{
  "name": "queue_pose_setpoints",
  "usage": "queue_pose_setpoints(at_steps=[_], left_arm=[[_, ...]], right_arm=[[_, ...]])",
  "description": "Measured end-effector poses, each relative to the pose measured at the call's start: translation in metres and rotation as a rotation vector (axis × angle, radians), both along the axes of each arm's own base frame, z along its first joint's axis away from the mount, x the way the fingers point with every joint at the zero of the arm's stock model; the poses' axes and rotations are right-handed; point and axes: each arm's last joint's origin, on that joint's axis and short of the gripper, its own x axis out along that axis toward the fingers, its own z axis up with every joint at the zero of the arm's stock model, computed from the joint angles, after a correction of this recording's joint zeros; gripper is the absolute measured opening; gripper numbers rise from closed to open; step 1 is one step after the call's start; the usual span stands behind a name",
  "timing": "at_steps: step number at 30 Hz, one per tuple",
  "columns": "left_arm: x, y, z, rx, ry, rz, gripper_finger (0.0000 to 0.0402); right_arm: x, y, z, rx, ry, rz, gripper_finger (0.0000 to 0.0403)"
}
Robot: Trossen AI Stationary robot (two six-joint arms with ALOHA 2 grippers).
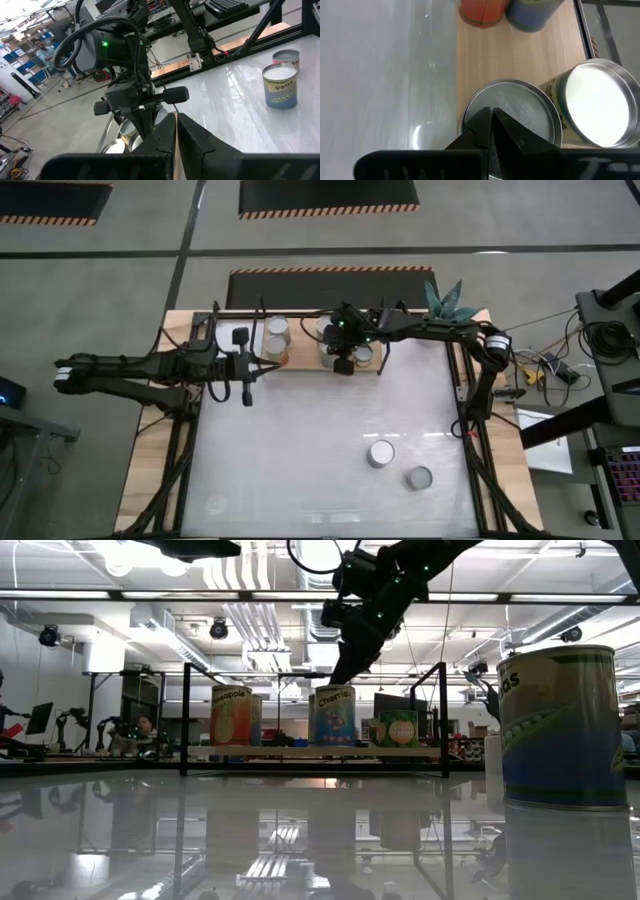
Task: Pick and place cans onto a shelf
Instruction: Adjust the cans on the shelf
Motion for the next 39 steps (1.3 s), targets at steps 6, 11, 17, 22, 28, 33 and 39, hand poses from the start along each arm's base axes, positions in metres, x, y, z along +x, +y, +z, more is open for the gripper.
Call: queue_pose_setpoints(at_steps=[6, 11, 17, 22, 28, 33, 39], left_arm=[[0.000, 0.000, 0.000, 0.000, 0.000, 0.000, 0.0000], [0.000, 0.000, 0.000, 0.000, 0.000, 0.000, 0.0000], [0.000, 0.000, 0.000, 0.000, -0.001, 0.000, 0.0000], [0.000, 0.000, 0.000, 0.000, -0.001, 0.000, 0.0000], [0.000, 0.000, 0.000, 0.000, -0.001, 0.000, 0.0000], [0.000, 0.000, 0.000, 0.003, 0.000, -0.001, 0.0000], [0.000, 0.000, 0.000, 0.003, 0.000, -0.001, 0.0000]], right_arm=[[-0.001, 0.001, 0.002, -0.006, -0.002, 0.002, 0.0009], [-0.003, 0.001, 0.008, -0.025, -0.024, 0.012, 0.0009], [-0.004, 0.001, 0.021, -0.081, -0.086, 0.021, 0.0009], [0.000, -0.014, 0.029, -0.225, -0.169, -0.021, 0.0009], [0.002, -0.042, 0.017, -0.228, -0.198, -0.056, 0.0009], [-0.002, -0.054, 0.005, -0.150, -0.169, -0.058, 0.0009], [-0.009, -0.059, -0.001, -0.113, -0.105, -0.078, 0.0009]])
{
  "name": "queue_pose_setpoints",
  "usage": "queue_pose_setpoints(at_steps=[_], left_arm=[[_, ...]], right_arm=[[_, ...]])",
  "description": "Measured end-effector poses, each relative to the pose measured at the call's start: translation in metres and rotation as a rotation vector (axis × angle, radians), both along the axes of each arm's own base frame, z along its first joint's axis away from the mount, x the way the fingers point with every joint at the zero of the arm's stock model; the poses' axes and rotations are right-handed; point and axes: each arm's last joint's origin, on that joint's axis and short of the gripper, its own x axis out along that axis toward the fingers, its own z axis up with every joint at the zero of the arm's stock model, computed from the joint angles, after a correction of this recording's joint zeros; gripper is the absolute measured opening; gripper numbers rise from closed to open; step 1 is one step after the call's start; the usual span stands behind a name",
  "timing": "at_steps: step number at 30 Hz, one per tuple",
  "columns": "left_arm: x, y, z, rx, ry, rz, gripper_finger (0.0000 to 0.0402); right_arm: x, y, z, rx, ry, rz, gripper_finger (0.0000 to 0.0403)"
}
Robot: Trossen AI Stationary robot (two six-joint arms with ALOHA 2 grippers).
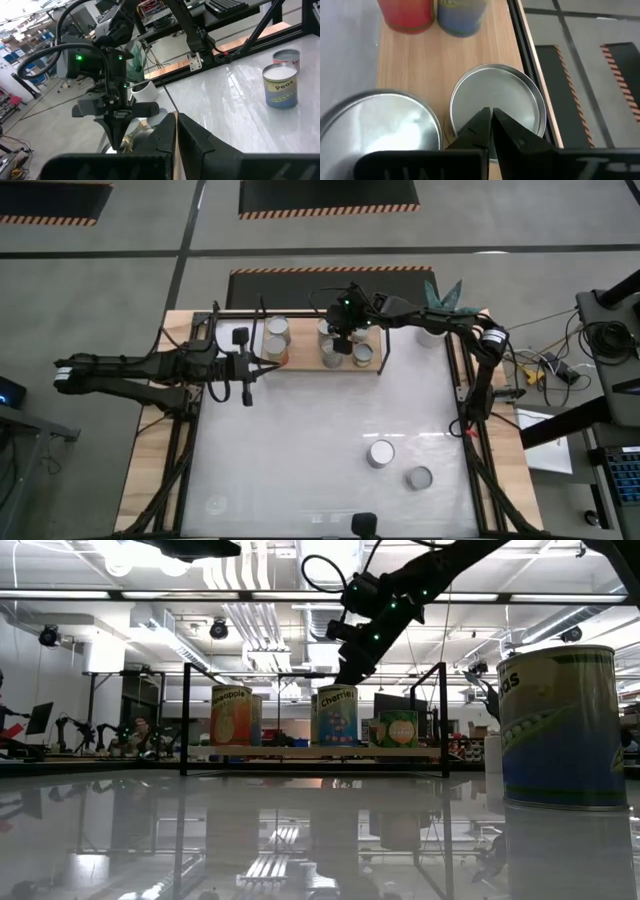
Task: Pick and place cans onto a shelf
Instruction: Adjust the cans on the shelf, then put the canned peas on the shelf
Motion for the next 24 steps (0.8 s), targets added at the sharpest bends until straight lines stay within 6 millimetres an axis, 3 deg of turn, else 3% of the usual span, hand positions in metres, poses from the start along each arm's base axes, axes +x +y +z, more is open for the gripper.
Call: queue_pose_setpoints(at_steps=[17, 24], left_arm=[[0.000, 0.000, 0.000, 0.000, 0.000, 0.000, 0.0000], [0.000, 0.000, 0.000, 0.000, 0.000, 0.000, 0.0000]], right_arm=[[-0.006, 0.002, 0.007, 0.015, 0.029, -0.013, 0.0009], [-0.002, 0.001, 0.027, -0.010, -0.027, -0.016, 0.0009]])
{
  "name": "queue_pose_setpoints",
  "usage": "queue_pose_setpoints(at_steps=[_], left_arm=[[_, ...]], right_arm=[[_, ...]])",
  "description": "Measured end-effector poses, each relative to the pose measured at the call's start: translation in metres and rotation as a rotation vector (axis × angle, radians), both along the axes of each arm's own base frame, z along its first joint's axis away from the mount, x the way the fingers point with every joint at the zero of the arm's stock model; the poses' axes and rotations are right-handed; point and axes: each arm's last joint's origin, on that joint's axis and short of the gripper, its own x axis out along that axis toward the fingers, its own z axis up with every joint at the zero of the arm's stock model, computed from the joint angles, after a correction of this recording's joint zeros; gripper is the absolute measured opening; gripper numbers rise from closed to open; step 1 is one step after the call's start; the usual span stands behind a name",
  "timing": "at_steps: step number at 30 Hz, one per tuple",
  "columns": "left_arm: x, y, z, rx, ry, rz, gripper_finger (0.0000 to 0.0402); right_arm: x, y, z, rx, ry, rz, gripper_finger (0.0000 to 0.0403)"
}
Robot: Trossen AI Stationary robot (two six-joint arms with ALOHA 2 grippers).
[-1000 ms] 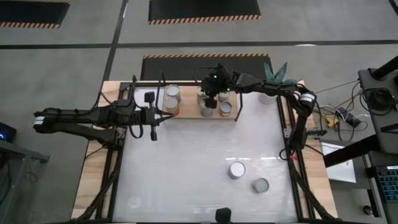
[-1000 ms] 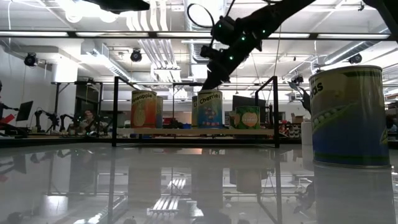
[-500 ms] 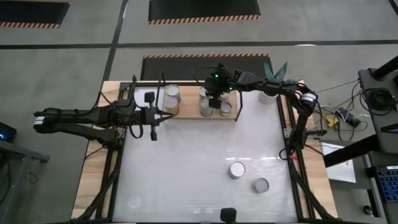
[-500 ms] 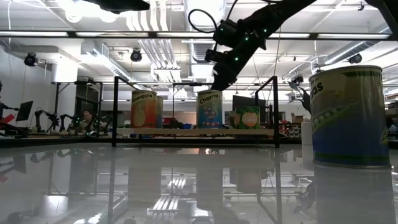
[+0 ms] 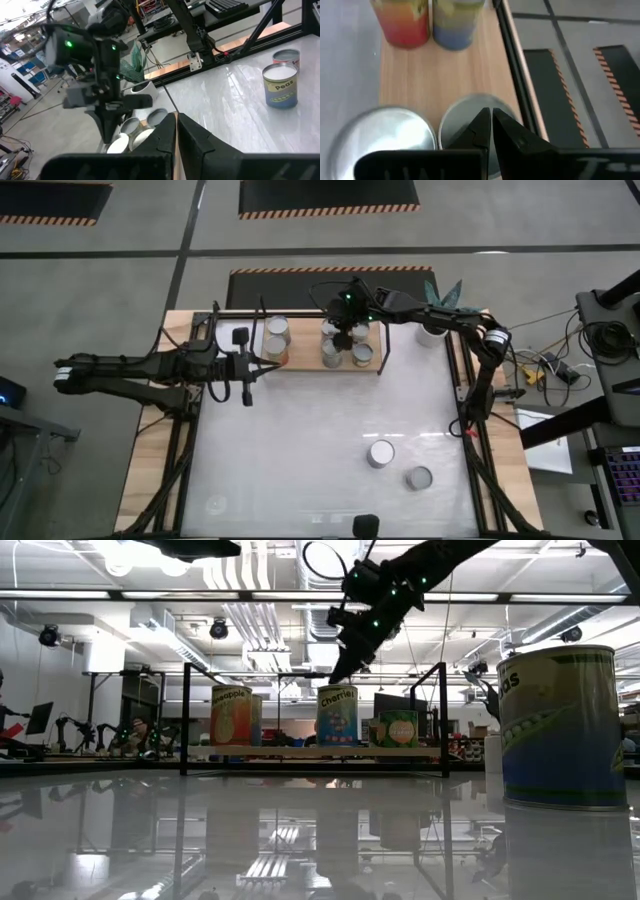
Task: Pick and place cans onto a shelf
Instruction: Put the canned peas on the shelf
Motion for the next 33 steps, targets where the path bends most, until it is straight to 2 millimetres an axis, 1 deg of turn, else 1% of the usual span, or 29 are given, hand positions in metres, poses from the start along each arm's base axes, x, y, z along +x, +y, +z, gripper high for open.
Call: queue_pose_setpoints(at_steps=[3, 6, 9, 12, 15, 17, 19, 23, 25, 26, 29, 31, 33], left_arm=[[0.000, 0.000, 0.000, 0.000, 0.000, 0.000, 0.0000], [0.000, 0.000, 0.000, 0.000, 0.000, 0.000, 0.0000], [0.000, 0.000, 0.000, 0.000, 0.000, 0.000, 0.0000], [0.000, 0.000, 0.000, -0.001, 0.000, 0.000, 0.0000], [0.000, 0.000, 0.000, -0.004, -0.001, 0.001, 0.0000], [0.000, 0.000, 0.000, -0.009, -0.001, 0.002, 0.0000], [0.000, 0.000, 0.000, -0.017, -0.003, 0.003, 0.0000], [0.000, 0.000, 0.000, -0.045, -0.009, 0.009, 0.0000], [0.000, 0.000, 0.000, -0.060, -0.012, 0.011, 0.0000], [0.000, 0.000, 0.000, -0.065, -0.013, 0.013, 0.0000], [0.000, 0.000, 0.000, -0.088, -0.018, 0.016, 0.0000], [0.000, 0.000, 0.000, -0.108, -0.022, 0.020, 0.0000], [0.000, 0.000, 0.000, -0.129, -0.025, 0.025, 0.0000]], right_arm=[[0.003, 0.007, 0.017, -0.011, -0.032, 0.012, 0.0009], [0.005, 0.023, 0.035, 0.018, -0.060, 0.038, 0.0009], [0.004, 0.048, 0.049, 0.104, -0.053, 0.107, 0.0009], [0.001, 0.082, 0.054, 0.194, -0.016, 0.179, 0.0009], [-0.004, 0.119, 0.045, 0.304, 0.060, 0.182, 0.0009], [-0.009, 0.146, 0.033, 0.381, 0.122, 0.173, 0.0009], [-0.017, 0.176, 0.019, 0.456, 0.210, 0.158, 0.0009], [-0.047, 0.235, -0.010, 0.568, 0.386, 0.109, 0.0009], [-0.063, 0.261, -0.018, 0.593, 0.418, 0.078, 0.0009], [-0.070, 0.272, -0.019, 0.593, 0.411, 0.060, 0.0009], [-0.089, 0.294, -0.016, 0.568, 0.368, 0.012, 0.0009], [-0.098, 0.302, -0.016, 0.549, 0.345, -0.012, 0.0009], [-0.102, 0.308, -0.021, 0.537, 0.318, -0.015, 0.0009]])
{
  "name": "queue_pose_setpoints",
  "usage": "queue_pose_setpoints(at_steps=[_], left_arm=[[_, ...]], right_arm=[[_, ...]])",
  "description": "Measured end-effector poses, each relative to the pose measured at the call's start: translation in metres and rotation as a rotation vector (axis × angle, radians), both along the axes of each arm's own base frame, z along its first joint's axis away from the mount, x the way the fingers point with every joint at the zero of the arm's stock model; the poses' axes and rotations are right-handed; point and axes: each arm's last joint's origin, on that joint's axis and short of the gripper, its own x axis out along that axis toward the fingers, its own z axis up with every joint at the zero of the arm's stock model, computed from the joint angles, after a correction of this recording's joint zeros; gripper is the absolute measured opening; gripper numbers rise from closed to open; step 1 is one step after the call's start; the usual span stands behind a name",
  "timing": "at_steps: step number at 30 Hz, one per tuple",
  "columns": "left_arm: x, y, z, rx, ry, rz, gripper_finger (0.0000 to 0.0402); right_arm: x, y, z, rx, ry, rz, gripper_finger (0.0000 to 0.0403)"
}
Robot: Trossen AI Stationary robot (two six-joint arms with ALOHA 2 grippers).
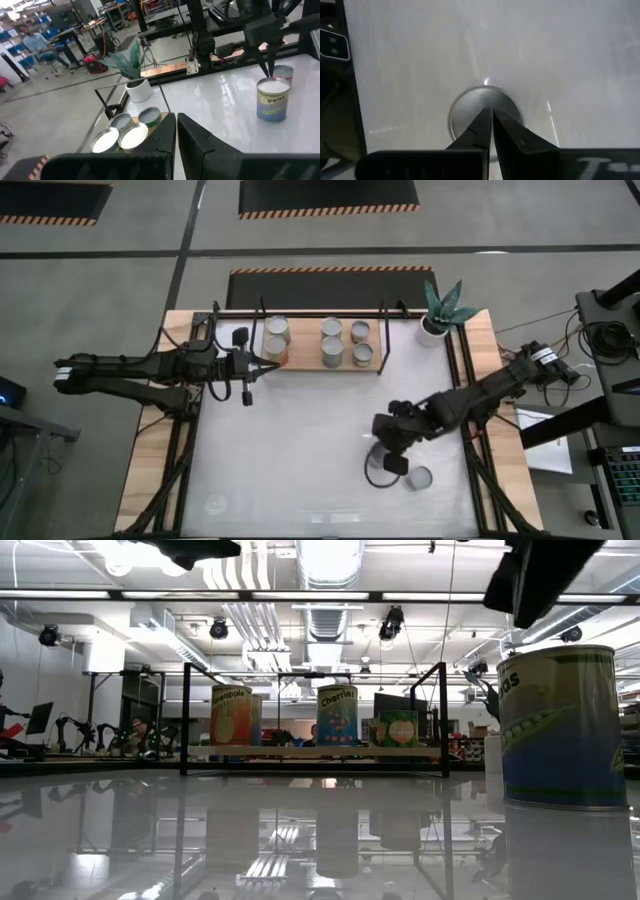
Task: Pick and place cans onto a shelf
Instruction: Put the canned peas on the shelf
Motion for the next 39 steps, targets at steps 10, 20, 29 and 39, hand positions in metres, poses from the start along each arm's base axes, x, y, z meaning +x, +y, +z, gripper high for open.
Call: queue_pose_setpoints(at_steps=[10, 20, 29, 39], left_arm=[[0.000, 0.000, -0.007, -0.045, 0.036, 0.009, 0.0000], [0.000, 0.000, -0.008, -0.042, 0.032, 0.009, 0.0000], [0.005, -0.001, -0.013, -0.100, 0.030, 0.008, 0.0000], [0.064, -0.027, -0.060, -0.145, 0.093, -0.197, 0.0000]], right_arm=[[0.002, 0.008, -0.040, -0.008, -0.039, 0.007, 0.0009], [0.050, -0.016, -0.047, -0.186, -0.299, 0.136, 0.0009], [0.056, -0.021, -0.019, -0.294, -0.354, 0.284, 0.0009], [0.016, -0.036, -0.002, -0.391, -0.468, 0.239, 0.0009]])
